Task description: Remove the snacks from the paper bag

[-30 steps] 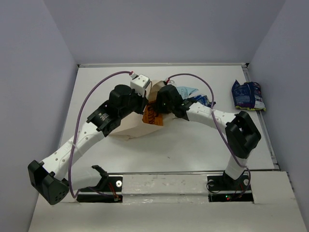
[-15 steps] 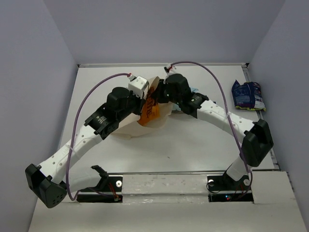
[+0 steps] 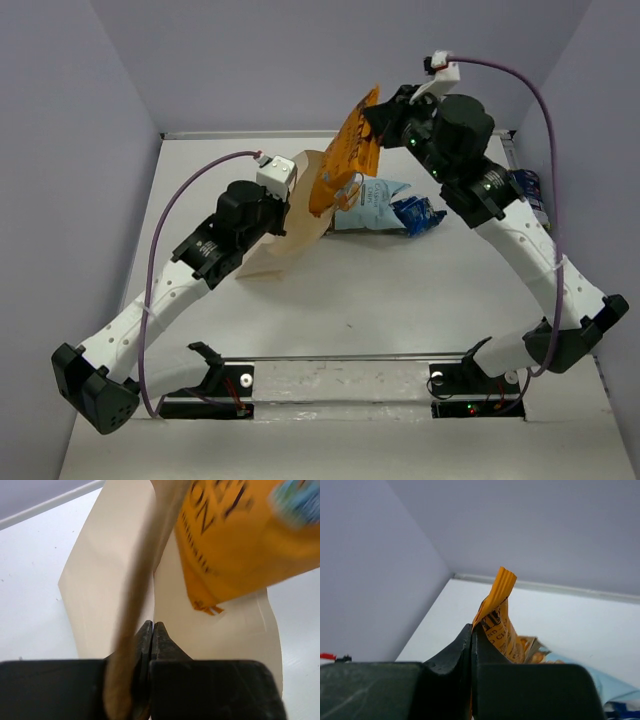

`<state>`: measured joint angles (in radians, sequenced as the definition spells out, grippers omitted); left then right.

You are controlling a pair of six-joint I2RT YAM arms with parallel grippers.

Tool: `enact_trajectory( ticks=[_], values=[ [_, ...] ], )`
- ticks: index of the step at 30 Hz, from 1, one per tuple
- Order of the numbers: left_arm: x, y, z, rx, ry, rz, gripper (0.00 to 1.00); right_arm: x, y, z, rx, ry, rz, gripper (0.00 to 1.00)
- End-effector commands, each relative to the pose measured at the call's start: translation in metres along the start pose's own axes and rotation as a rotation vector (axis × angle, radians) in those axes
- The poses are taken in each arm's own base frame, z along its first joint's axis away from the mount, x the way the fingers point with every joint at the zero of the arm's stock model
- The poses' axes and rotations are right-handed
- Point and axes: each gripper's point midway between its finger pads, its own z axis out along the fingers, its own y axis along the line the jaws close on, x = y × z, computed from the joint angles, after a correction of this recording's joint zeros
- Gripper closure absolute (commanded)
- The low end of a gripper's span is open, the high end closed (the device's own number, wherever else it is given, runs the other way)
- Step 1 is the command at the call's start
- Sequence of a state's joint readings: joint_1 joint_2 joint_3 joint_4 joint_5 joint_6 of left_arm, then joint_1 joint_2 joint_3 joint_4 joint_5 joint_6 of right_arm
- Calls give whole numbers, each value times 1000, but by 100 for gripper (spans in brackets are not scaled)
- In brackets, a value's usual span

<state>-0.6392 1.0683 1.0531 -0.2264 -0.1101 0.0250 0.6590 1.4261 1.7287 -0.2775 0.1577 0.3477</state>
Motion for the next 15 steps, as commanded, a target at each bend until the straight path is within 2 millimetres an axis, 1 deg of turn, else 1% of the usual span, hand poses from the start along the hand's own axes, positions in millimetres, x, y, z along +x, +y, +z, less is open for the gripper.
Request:
enact_trajectory(
  ticks=[1, 3, 4, 5, 6, 7, 8, 9, 10, 11, 12, 13, 14, 15],
  values=[
    [2, 10, -5, -38, -1, 15, 100, -121, -44, -34, 190, -311, -106, 100],
    [-2, 12, -6, -46, -12, 22, 100, -142, -70, -38, 275, -354, -139, 99],
    [-4, 13, -7, -51, -18, 26, 100, -149, -97, -37, 367, -371, -155, 99],
    [-8, 14, -8, -55, -28, 28, 100, -156, -109, -39, 414, -378, -195, 99],
    [-10, 15, -9, -60, -35, 31, 100, -155, -122, -39, 463, -371, -218, 100],
    [-13, 17, -10, -69, -42, 32, 100, -150, -146, -38, 561, -352, -249, 99],
    [-14, 19, -10, -75, -43, 32, 100, -145, -152, -38, 591, -332, -252, 99],
    [-16, 22, -11, -84, -50, 32, 100, -131, -164, -41, 632, -279, -251, 99],
    [-17, 24, -12, -91, -55, 32, 100, -124, -170, -46, 667, -259, -246, 100],
    [-18, 26, -12, -96, -59, 32, 100, -123, -172, -58, 684, -256, -235, 99],
    [-19, 29, -13, -104, -62, 31, 100, -98, -185, -63, 731, -175, -252, 99],
    [-20, 29, -13, -106, -64, 31, 100, -90, -197, -77, 810, -148, -268, 99],
    [-20, 31, -13, -110, -66, 33, 100, -80, -205, -86, 857, -107, -292, 99],
    [-20, 31, -13, -112, -65, 34, 100, -66, -215, -104, 917, -27, -342, 99]
  ],
)
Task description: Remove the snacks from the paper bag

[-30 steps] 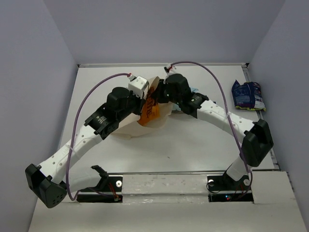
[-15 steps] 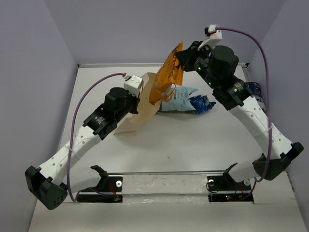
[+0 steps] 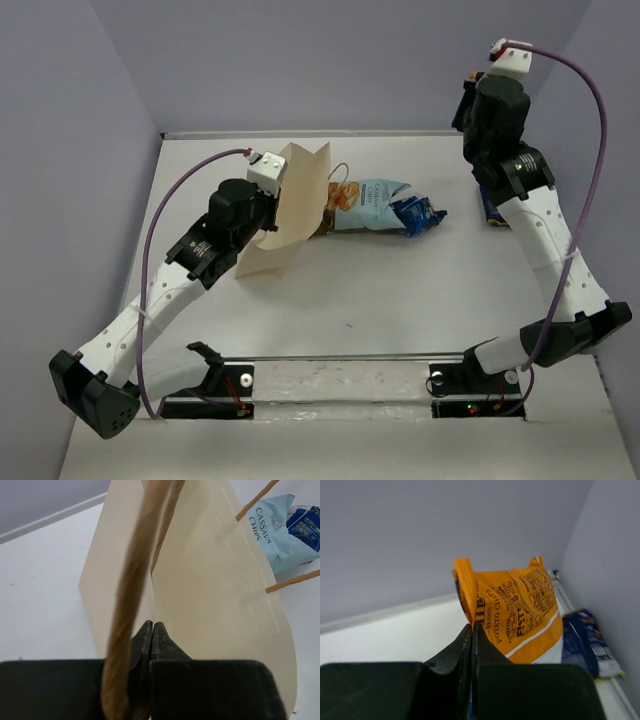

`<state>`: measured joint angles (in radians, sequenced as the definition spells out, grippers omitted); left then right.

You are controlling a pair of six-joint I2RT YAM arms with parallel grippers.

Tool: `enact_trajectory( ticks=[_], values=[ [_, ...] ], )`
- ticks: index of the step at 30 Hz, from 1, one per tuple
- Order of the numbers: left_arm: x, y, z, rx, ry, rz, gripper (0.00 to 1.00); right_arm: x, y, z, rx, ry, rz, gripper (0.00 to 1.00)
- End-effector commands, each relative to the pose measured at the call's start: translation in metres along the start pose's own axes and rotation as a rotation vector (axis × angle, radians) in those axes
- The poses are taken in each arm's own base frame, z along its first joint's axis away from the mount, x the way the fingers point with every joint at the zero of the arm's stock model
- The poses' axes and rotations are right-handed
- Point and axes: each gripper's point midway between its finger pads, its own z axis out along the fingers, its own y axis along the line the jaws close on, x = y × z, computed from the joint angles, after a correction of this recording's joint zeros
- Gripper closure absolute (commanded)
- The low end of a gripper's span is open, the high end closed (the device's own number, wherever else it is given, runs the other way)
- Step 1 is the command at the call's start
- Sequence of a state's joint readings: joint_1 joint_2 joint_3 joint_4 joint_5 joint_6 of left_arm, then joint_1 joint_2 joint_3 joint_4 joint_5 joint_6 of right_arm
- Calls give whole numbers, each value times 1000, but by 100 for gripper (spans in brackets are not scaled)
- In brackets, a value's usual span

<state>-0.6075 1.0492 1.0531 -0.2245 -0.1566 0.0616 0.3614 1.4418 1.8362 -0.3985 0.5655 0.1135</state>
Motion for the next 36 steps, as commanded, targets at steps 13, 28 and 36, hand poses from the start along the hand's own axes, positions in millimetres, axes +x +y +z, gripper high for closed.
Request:
enact_trajectory(
  ticks=[13, 28, 36],
  values=[
    [-24, 9, -8, -26, -65, 0, 100, 300, -66, -115, 68, 948, -462, 99],
    [-118, 103, -37, -413, -279, 423, 100, 188, 105, -119, -591, 556, -131, 4],
    [-150, 102, -65, -370, -400, 598, 100, 242, 116, -133, -650, 676, -50, 5]
  ],
)
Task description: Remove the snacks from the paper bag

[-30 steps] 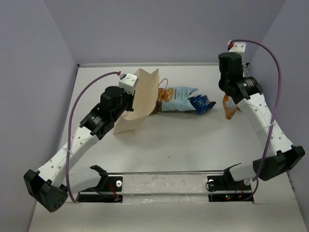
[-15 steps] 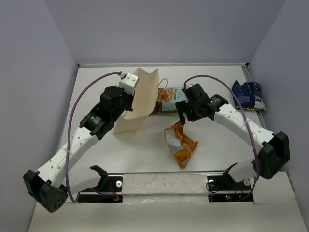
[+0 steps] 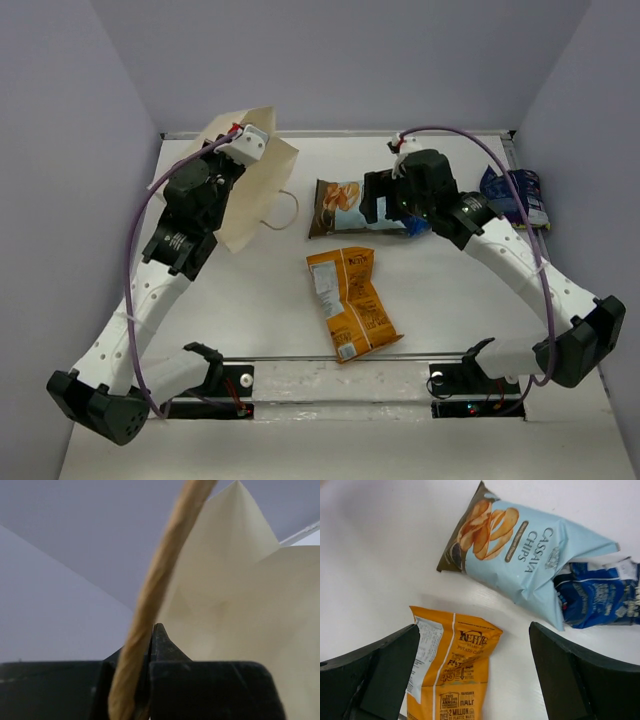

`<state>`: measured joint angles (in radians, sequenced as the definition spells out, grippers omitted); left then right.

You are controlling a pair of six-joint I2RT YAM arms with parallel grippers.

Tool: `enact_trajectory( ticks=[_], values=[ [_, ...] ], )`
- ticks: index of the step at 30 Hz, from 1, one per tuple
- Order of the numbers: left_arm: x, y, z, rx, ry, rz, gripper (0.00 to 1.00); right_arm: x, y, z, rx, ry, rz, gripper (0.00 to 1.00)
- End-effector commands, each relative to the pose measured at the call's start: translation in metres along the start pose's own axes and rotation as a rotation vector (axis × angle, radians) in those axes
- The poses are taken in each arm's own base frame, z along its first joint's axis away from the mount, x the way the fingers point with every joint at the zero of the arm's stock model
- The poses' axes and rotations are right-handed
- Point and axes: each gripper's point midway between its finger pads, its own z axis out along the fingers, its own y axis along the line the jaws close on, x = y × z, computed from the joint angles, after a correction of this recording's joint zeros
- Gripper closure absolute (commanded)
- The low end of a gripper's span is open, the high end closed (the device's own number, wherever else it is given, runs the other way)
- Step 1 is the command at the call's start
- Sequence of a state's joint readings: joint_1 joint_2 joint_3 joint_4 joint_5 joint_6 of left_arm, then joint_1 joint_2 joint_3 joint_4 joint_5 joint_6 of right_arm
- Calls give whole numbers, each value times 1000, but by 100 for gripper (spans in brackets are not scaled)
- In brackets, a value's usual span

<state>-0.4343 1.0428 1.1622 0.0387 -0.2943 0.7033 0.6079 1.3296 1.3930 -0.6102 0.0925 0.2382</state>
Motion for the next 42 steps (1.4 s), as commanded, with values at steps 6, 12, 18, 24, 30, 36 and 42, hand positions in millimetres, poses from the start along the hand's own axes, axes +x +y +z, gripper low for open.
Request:
enact_trajectory(
  ticks=[6, 12, 18, 24, 30, 36, 42],
  values=[
    [-17, -31, -28, 167, -126, -73, 100, 89, 33, 39, -222, 155, 173, 6],
    [2, -7, -10, 4, 57, -237, 100, 164, 20, 60, -173, 327, 235, 7],
    [4, -4, 7, -46, 167, -380, 100, 201, 17, 68, -174, 402, 259, 7],
    [27, -8, 26, -44, 294, -443, 100, 207, 9, 86, -126, 349, 316, 8],
    [45, -3, 41, -14, 318, -581, 100, 196, -15, 109, -59, 228, 437, 39],
    [46, -8, 50, 10, 266, -588, 100, 184, -29, 108, -13, 171, 439, 70],
    [54, 10, 66, -1, 272, -625, 100, 170, -49, 96, 68, 115, 420, 80]
  ],
)
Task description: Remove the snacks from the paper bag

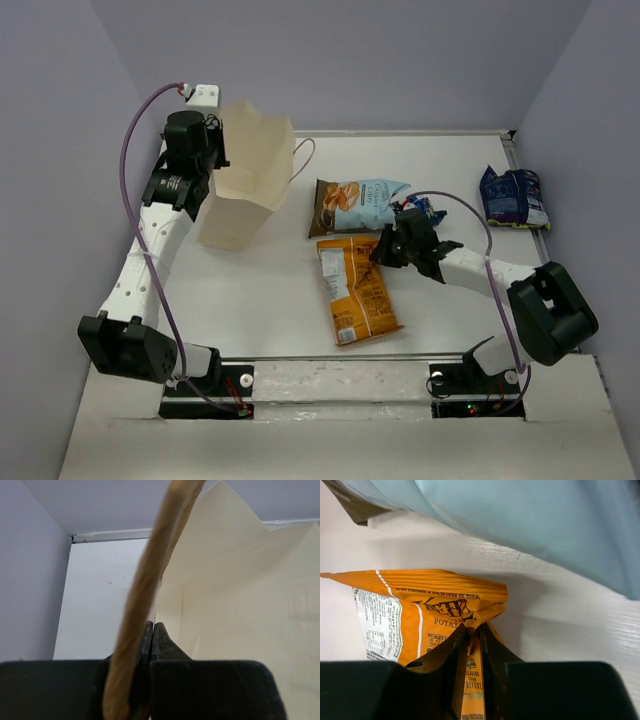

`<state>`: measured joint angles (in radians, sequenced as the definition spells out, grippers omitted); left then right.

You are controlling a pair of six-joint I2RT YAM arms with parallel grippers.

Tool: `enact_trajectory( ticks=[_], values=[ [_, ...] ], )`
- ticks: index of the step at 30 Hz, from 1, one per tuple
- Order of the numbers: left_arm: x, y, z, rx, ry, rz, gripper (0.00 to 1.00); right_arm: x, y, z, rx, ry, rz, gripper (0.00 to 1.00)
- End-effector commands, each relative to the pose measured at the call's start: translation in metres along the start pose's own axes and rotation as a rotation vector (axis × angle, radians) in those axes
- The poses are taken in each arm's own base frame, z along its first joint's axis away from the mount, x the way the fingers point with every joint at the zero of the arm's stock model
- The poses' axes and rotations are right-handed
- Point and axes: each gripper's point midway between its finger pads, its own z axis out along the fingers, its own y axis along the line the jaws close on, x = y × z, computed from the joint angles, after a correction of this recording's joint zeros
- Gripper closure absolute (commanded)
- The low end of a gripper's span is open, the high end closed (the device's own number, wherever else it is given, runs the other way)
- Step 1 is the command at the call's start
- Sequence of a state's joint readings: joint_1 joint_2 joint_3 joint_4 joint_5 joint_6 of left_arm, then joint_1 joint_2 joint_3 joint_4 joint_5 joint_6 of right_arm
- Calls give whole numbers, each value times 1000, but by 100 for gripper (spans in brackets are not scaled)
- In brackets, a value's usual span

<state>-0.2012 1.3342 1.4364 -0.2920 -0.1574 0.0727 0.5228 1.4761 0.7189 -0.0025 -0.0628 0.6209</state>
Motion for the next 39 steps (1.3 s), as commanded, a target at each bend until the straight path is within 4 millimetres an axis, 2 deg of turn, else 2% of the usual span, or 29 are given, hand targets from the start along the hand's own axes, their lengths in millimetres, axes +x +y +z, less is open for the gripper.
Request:
enact_trajectory(
  ticks=[1, 2, 6, 11, 12, 15, 16, 18, 19, 20, 24, 25, 27, 30, 31, 33, 34, 36, 37, 39],
  values=[
    [-33, 12, 6, 21, -78, -75, 100, -33, -5, -15, 43, -136, -10, 80],
    [-33, 15, 6, 25, -76, -87, 100, -38, -8, -17, 52, -152, -4, 80],
    [-21, 22, 14, 50, -41, -185, 100, -34, -20, -24, 108, -135, 5, 79],
    [-10, 30, 22, 29, -30, -153, 100, -35, -21, -29, 115, -132, -26, 59],
    [-13, 31, 22, 24, -36, -152, 99, -36, -20, -30, 118, -130, -33, 52],
    [-16, 40, 22, 2, -38, -165, 84, -44, -16, -33, 120, -139, -44, 41],
    [-20, 47, 20, -12, -48, -171, 72, -44, -17, -34, 127, -134, -50, 40],
    [-23, 56, 18, -58, -54, -163, 61, -48, -14, -37, 120, -144, -56, 36],
    [-29, 59, 14, -69, -69, -155, 57, -50, -14, -39, 125, -146, -62, 35],
    [-30, 77, 11, -125, -71, -154, 51, -51, -14, -39, 127, -148, -63, 34],
    [-32, 98, 3, -200, -72, -112, 36, -56, -13, -44, 138, -155, -77, 30],
    [-33, 101, 1, -208, -72, -107, 29, -58, -12, -46, 138, -158, -81, 30],
    [-34, 102, -3, -210, -71, -94, 24, -63, -8, -49, 133, -169, -87, 27],
    [-44, 98, -11, -182, -101, -79, 11, -75, -1, -59, 126, -194, -105, 23],
    [-53, 98, -14, -179, -119, -75, 4, -78, 1, -63, 123, -204, -106, 22],
    [-57, 98, -16, -175, -119, -69, 1, -89, 7, -71, 122, -227, -108, 21],
    [-65, 100, -20, -180, -132, -65, 1, -96, 4, -75, 140, -240, -99, 20],
    [-67, 100, -22, -179, -128, -56, 1, -109, 2, -84, 158, -266, -80, 20],
    [-70, 99, -24, -173, -132, -54, 1, -122, -4, -91, 172, -286, -53, 20],
    [-74, 96, -29, -157, -140, -52, 1, -136, -12, -102, 190, -316, -28, 20]
  ],
)
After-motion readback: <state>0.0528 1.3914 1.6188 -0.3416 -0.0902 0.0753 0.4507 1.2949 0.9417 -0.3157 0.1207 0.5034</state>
